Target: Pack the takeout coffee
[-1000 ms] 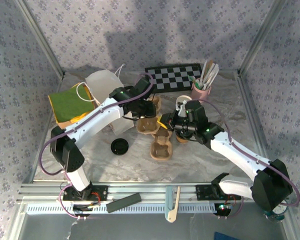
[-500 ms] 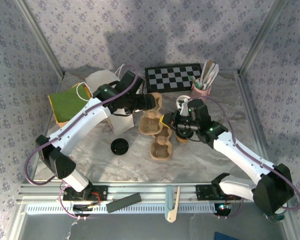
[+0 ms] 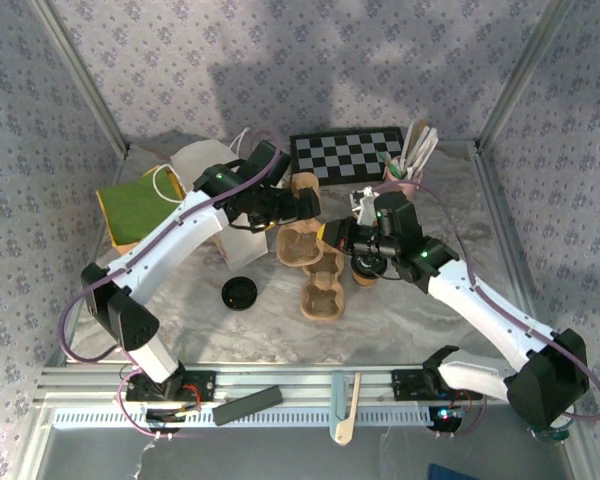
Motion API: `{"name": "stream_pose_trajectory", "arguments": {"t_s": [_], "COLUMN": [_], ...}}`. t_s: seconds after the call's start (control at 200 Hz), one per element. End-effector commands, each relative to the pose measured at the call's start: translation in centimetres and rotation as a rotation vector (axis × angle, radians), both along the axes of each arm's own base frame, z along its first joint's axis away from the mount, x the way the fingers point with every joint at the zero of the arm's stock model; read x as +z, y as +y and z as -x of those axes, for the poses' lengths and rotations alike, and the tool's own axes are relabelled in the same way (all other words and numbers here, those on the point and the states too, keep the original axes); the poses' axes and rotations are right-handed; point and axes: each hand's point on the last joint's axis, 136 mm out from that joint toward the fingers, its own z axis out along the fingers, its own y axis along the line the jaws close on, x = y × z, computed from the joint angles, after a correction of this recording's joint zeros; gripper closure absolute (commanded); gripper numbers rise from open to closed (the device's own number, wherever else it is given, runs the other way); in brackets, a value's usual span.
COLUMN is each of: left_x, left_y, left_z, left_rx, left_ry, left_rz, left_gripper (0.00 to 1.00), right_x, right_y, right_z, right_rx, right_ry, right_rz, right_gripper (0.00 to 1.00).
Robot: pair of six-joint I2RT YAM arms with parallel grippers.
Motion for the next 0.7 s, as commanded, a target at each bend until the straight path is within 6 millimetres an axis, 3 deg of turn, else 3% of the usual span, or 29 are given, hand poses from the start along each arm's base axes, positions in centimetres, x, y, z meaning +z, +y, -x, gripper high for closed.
{"name": "stream_pose_trajectory", "arguments": {"t_s": [0.0,0.63,0.695], "left_x": [0.6,-1.0,-1.1], "left_y": [-0.8,-1.4,-1.4], "left_z": [0.4,-0.2,-0.3], "left_rx": [-0.026,-0.048,-0.05], "left_ry": [0.015,0.033,0.036], "left_rz": [0.021,-0.013,-0.012], "left_gripper": [0.02,0.05,0.08], "right_x": [1.0,1.3,1.2], "right_y": [0.2,0.3,0.3], "right_z": [-0.1,0.1,0.1], "right_rx": [0.01,0.019,0.019], "right_ry": [-0.039,-0.046,-0.046], "right_rz": [0.01,0.001,0.003], "right_gripper": [1.0,1.0,1.0]}}
